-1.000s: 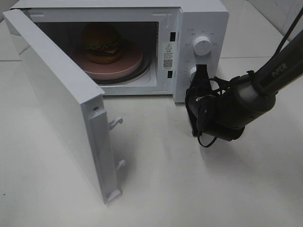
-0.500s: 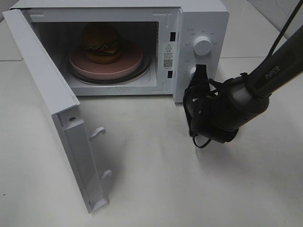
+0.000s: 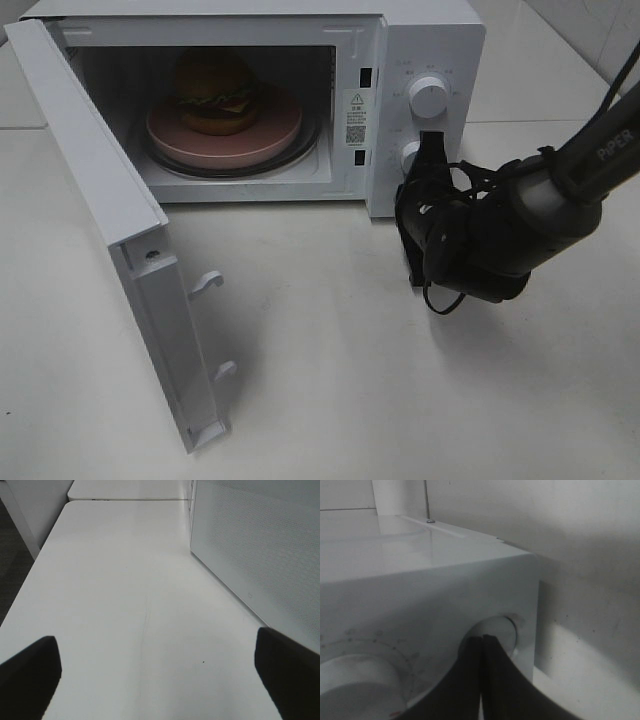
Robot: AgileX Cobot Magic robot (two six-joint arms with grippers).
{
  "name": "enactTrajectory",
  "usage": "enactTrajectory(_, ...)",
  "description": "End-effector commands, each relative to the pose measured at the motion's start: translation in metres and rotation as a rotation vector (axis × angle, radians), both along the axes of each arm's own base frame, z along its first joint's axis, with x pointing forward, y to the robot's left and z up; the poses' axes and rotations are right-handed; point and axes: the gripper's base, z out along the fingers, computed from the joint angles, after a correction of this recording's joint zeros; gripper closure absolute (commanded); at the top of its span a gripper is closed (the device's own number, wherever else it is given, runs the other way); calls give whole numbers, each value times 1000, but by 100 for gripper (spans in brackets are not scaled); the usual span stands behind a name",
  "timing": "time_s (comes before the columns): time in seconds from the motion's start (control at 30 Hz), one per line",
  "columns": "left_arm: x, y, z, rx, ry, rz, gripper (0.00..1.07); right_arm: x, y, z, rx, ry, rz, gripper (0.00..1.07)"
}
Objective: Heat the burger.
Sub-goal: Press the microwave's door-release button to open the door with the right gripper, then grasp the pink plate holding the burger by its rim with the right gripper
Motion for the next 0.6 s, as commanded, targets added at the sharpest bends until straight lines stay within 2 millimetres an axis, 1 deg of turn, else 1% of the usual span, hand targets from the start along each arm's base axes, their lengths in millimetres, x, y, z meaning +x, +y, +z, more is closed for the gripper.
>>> enactTrajectory(0.03, -3, 0, 1, -4, -31, 4, 3, -12, -2, 13, -11, 10, 57, 106)
enactTrajectory(0.1, -3, 0, 1, -4, -31, 4, 3, -15, -3, 14, -17, 23, 69, 106)
enactTrajectory(0.13, -3, 0, 1, -4, -31, 4, 3, -22, -6, 15, -30, 60, 86, 106)
enactTrajectory(0.17, -3, 0, 1, -4, -31, 4, 3, -22, -6, 15, -30, 60, 86, 106)
enactTrajectory(0.23, -3, 0, 1, -4, -31, 4, 3, -32, -10, 17, -45, 97, 106, 106)
enactTrajectory(0.37, -3, 0, 1, -4, -31, 4, 3, -39, -13, 21, -61, 118, 126, 106)
enactTrajectory(0.43, -3, 0, 1, -4, -31, 4, 3, -51, -17, 31, -125, 130, 207, 106)
enactTrajectory(0.53, -3, 0, 1, -4, -31, 4, 3, -54, -17, 35, -142, 132, 236, 106)
enactTrajectory(0.6, -3, 0, 1, -4, -31, 4, 3, -65, -14, 50, -219, 165, 390, 105)
